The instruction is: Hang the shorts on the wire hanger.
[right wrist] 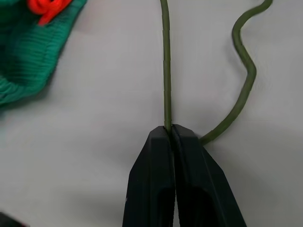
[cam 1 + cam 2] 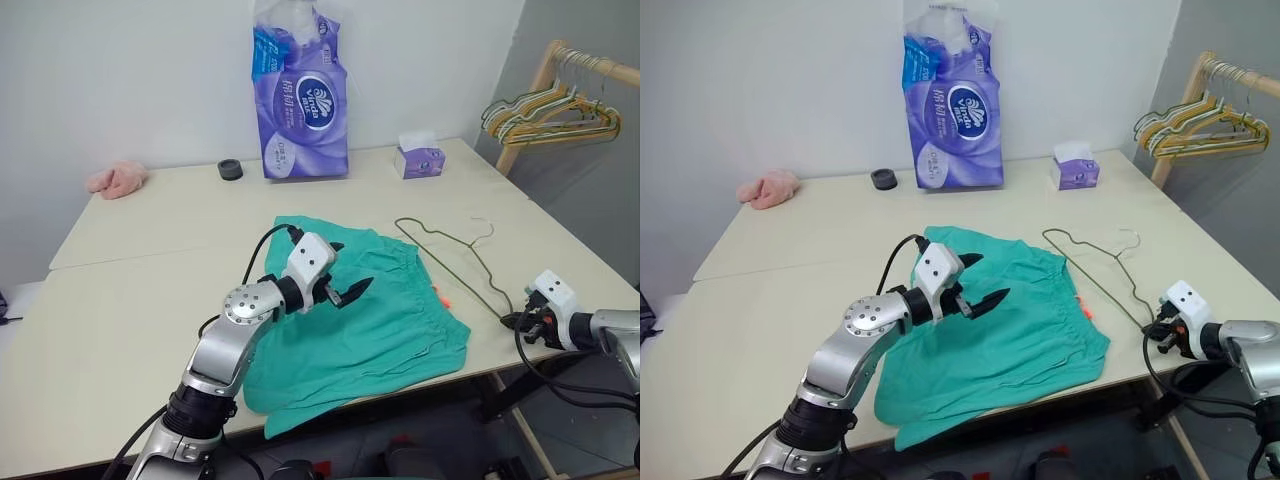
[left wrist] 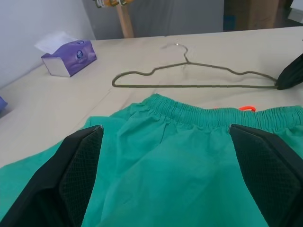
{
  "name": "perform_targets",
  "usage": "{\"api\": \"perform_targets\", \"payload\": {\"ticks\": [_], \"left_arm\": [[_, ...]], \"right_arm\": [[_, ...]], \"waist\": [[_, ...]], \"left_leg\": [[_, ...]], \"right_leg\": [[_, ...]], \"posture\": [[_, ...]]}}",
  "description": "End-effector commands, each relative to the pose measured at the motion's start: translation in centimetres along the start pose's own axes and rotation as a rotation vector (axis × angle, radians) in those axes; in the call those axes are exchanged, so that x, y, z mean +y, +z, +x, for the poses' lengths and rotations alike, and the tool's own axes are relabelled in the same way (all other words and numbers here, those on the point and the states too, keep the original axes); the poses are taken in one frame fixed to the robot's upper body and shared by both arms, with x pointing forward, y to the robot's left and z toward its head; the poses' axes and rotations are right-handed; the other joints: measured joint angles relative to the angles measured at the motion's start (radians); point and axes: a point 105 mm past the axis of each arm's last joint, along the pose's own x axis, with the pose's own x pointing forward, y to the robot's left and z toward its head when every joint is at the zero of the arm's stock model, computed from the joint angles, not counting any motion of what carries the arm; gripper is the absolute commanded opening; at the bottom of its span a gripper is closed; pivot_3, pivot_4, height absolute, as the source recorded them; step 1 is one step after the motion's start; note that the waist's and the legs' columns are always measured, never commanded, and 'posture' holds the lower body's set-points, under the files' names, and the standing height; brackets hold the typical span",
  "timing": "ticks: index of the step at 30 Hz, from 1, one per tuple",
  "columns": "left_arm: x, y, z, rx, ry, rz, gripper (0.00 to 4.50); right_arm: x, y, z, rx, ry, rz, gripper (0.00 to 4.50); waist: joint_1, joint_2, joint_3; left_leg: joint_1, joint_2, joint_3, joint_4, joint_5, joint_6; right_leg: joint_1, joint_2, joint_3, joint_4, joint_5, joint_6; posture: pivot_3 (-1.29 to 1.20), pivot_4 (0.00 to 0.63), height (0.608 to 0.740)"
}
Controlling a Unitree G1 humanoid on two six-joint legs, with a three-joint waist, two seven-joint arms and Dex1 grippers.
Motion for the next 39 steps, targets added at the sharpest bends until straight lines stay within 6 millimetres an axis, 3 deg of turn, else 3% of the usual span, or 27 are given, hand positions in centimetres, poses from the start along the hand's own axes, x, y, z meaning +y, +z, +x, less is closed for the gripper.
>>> {"api": "perform_targets", "payload": {"ticks": [1, 5, 8, 12, 19, 21, 24, 31, 37, 39], "left_arm": [[0.1, 1.4, 0.1, -0.045, 0.000, 0.034, 4.50], [0.1, 1.4, 0.2, -0.046, -0.002, 0.033, 4.50], [0.1, 1.4, 0.3, -0.048, -0.003, 0.033, 4.50], [0.1, 1.5, 0.3, -0.049, 0.001, 0.033, 4.50], [0.1, 1.5, 0.2, -0.052, 0.005, 0.025, 4.50], [0.1, 1.5, 0.1, -0.056, -0.001, 0.019, 4.50], [-0.1, 2.0, -0.1, -0.071, -0.042, 0.005, 4.50], [-2.1, 3.3, -2.2, -0.072, -0.324, 0.014, 4.50], [-1.9, 3.1, -2.9, -0.017, -0.378, 0.089, 4.50], [-1.8, 3.1, -2.9, -0.017, -0.377, 0.104, 4.50]], "right_arm": [[0.8, -1.0, 0.0, 0.043, 0.035, -0.005, 0.01], [-0.2, 0.3, -0.3, -0.013, -0.024, -0.007, 0.01], [-0.5, 1.1, -0.6, -0.041, -0.053, -0.008, 0.69], [-0.1, 2.3, -1.4, -0.068, -0.040, -0.040, 2.06], [-0.8, 7.3, -3.8, -0.314, -0.045, 0.044, 4.46], [-2.4, 7.8, -3.4, -0.335, -0.125, 0.079, 4.46], [-4.7, 6.6, -1.5, -0.243, -0.258, 0.070, 4.46], [-5.5, 6.0, 2.1, -0.170, -0.234, 0.093, 4.46], [-5.4, 4.6, 3.5, -0.087, -0.189, 0.116, 4.46], [-5.6, 3.9, 3.7, -0.056, -0.192, 0.146, 4.08]], "waist": [[0.003, -0.001, 0.001], [0.003, -0.002, 0.001], [0.003, -0.001, 0.002], [0.003, 0.001, 0.004], [0.001, 0.004, 0.009], [-0.001, 0.003, 0.010], [-0.005, 0.003, 0.010], [-0.009, 0.011, 0.015], [-0.011, 0.011, 0.015], [-0.012, 0.010, 0.015]], "left_leg": [[0.000, 0.000, 0.000, 0.000, 0.000, 0.000], [0.000, 0.000, 0.000, 0.000, 0.000, 0.000], [0.000, 0.000, 0.000, 0.000, 0.000, 0.000], [0.000, 0.000, 0.000, 0.000, 0.000, 0.000], [-0.001, 0.000, 0.001, 0.000, 0.000, 0.000], [-0.001, 0.000, 0.001, 0.000, 0.000, 0.000], [0.000, 0.000, 0.001, 0.000, 0.000, 0.000], [-0.001, 0.000, 0.002, -0.001, 0.002, -0.003], [-0.001, 0.000, 0.002, -0.001, 0.002, -0.003], [-0.001, 0.000, 0.002, 0.000, 0.002, -0.003]], "right_leg": [[0.000, 0.000, 0.000, 0.000, 0.000, 0.000], [0.000, 0.000, 0.000, 0.000, 0.000, 0.000], [0.000, 0.000, 0.000, 0.000, 0.000, 0.000], [-0.001, 0.000, 0.000, 0.000, 0.000, 0.000], [-0.001, 0.000, 0.001, 0.000, 0.000, 0.000], [-0.001, 0.000, 0.000, 0.000, 0.000, 0.000], [-0.001, 0.000, 0.001, 0.000, 0.000, 0.000], [-0.002, 0.000, 0.002, 0.001, 0.003, -0.006], [-0.002, 0.000, 0.002, 0.000, 0.003, -0.006], [-0.002, 0.000, 0.002, 0.000, 0.003, -0.006]], "posture": [[-0.20, 0.038, 0.740], [-0.21, 0.038, 0.740], [-0.21, 0.038, 0.740], [-0.20, 0.036, 0.740], [-0.20, 0.036, 0.740], [-0.20, 0.041, 0.740], [-0.20, 0.040, 0.740], [-0.19, 0.034, 0.740], [-0.17, 0.029, 0.740], [-0.17, 0.027, 0.740]]}}
